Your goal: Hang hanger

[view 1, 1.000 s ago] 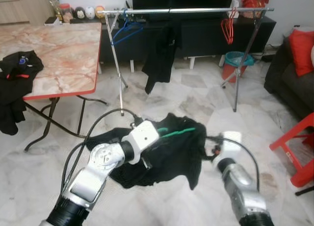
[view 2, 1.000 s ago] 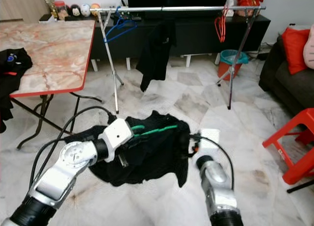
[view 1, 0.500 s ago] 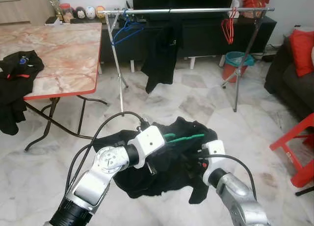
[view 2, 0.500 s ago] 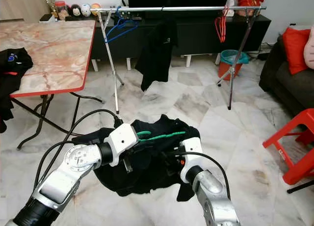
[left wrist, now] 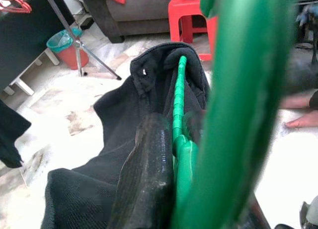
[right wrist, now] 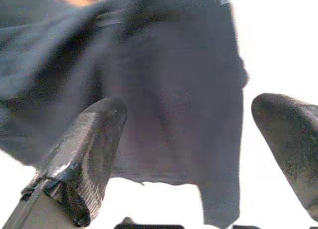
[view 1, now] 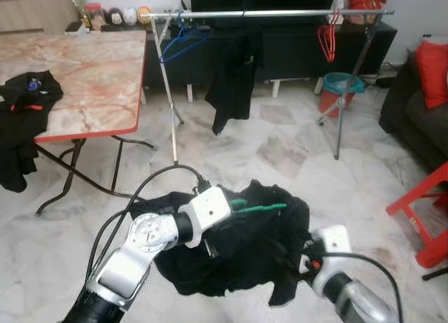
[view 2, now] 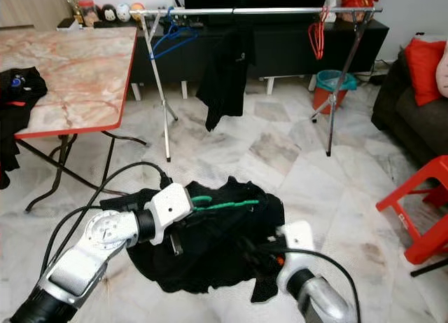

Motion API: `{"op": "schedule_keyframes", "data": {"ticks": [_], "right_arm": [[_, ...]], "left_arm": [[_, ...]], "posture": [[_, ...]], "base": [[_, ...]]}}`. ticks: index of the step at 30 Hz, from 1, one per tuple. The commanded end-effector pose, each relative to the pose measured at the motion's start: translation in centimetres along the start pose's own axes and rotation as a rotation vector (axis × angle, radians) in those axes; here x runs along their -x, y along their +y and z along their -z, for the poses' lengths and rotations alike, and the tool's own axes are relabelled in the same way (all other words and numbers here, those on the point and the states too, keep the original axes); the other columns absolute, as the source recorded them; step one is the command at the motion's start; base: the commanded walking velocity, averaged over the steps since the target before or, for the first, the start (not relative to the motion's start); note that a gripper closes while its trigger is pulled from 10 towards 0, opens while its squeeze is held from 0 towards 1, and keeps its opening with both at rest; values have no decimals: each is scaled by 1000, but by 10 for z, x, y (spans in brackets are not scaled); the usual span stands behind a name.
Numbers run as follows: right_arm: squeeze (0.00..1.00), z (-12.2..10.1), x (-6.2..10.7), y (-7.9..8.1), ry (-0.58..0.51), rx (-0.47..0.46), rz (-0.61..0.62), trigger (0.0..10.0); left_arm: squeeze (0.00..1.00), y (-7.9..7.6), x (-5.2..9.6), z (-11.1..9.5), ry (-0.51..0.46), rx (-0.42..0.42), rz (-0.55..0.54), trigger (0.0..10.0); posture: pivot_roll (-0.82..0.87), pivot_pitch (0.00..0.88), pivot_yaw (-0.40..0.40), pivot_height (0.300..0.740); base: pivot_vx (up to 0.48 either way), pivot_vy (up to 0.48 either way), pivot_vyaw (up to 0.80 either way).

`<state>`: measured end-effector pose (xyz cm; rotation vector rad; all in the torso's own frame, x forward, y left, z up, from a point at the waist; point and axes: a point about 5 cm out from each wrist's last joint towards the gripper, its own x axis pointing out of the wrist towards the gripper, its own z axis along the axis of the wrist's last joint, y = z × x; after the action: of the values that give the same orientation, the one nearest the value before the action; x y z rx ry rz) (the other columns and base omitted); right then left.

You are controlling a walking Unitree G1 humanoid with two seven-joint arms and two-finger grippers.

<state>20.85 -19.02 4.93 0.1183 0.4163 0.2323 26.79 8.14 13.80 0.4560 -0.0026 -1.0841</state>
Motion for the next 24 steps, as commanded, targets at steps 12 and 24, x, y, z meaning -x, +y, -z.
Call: {"op": "schedule_keyframes", "data": {"ticks": [12,24], "right_arm": [[0,-33,-14,22,-178,5,-149,10000],[0,-38,-16,23,-232,15,-173,10000]], "left_arm": [[0,10,-3,-11,-52,-24,-31,10000],[0,9,-3,-11,-54,-18,-34,10000]], "posture": [[59,0,1,740],[56,0,2,740]], "base": [[0,0,0],[0,0,0]]}}
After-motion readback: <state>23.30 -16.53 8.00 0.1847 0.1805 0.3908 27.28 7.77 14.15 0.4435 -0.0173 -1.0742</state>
